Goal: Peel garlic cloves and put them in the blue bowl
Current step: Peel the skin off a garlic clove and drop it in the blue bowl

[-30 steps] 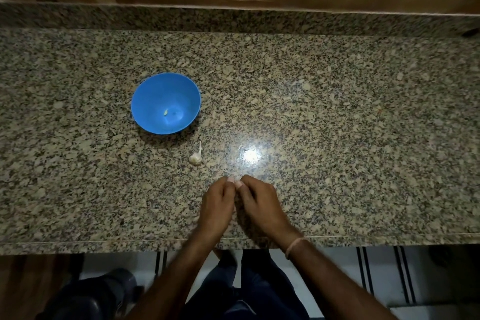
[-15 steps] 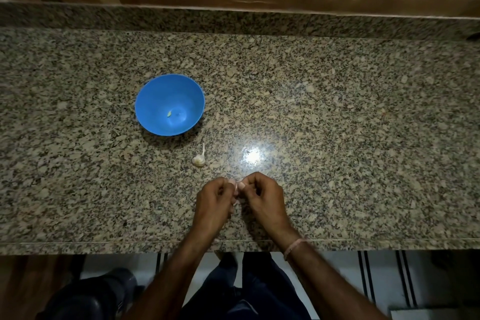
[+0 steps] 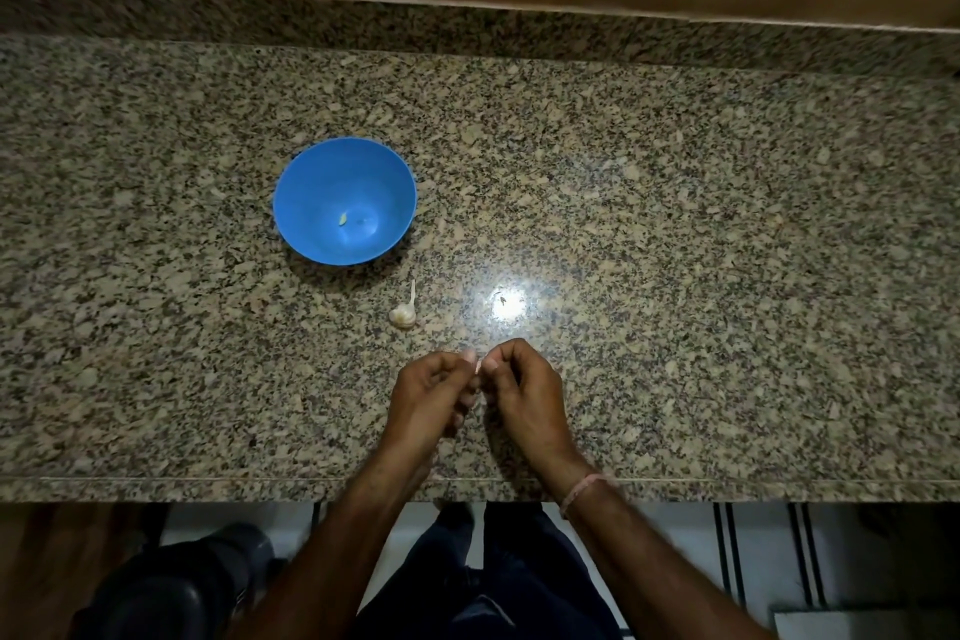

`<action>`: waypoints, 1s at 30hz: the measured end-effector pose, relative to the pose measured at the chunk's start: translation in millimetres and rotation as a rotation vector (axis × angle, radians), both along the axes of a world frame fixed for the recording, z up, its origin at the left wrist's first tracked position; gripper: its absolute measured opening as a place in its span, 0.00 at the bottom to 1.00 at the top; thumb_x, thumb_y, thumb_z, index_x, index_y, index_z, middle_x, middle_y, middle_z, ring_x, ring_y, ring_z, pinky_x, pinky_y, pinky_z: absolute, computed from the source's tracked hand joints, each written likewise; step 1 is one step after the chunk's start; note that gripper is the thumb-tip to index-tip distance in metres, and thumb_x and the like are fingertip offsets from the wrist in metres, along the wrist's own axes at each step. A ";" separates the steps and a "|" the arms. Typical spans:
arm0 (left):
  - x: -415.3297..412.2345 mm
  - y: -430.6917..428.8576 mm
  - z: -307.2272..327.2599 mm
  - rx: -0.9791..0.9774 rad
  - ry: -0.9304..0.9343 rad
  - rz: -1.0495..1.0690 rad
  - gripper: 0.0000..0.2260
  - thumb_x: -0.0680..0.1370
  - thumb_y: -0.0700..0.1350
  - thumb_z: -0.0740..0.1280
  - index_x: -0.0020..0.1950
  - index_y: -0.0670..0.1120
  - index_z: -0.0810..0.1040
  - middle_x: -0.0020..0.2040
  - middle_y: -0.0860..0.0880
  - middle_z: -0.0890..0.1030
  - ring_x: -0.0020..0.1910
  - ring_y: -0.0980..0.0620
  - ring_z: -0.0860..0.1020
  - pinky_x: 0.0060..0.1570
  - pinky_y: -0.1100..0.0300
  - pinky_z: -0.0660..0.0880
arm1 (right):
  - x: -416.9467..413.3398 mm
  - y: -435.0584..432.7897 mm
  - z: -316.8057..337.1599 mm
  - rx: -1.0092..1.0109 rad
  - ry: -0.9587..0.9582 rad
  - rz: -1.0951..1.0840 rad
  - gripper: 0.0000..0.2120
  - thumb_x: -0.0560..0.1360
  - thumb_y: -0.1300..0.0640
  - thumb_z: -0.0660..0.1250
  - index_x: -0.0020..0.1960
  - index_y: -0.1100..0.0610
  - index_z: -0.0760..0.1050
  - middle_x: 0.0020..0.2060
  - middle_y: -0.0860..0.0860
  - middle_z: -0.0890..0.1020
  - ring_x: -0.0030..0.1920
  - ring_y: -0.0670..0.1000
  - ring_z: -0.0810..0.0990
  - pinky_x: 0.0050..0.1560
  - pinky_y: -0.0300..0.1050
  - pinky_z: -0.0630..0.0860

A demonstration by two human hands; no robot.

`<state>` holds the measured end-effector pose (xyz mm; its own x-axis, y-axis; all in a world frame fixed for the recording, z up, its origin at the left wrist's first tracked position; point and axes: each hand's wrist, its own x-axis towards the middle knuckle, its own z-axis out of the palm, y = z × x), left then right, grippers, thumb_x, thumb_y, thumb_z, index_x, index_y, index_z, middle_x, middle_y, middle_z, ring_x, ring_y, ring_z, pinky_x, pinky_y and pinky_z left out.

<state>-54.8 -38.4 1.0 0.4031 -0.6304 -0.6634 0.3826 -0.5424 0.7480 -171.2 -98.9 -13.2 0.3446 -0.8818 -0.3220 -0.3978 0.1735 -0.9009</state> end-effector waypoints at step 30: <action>5.4 -10.2 -5.3 -0.014 0.307 0.350 0.02 0.80 0.37 0.71 0.50 0.41 0.83 0.43 0.45 0.86 0.40 0.54 0.84 0.39 0.63 0.80 | 1.6 2.8 -4.2 -0.291 0.095 0.232 0.09 0.84 0.60 0.61 0.45 0.55 0.72 0.38 0.47 0.76 0.39 0.48 0.74 0.37 0.46 0.71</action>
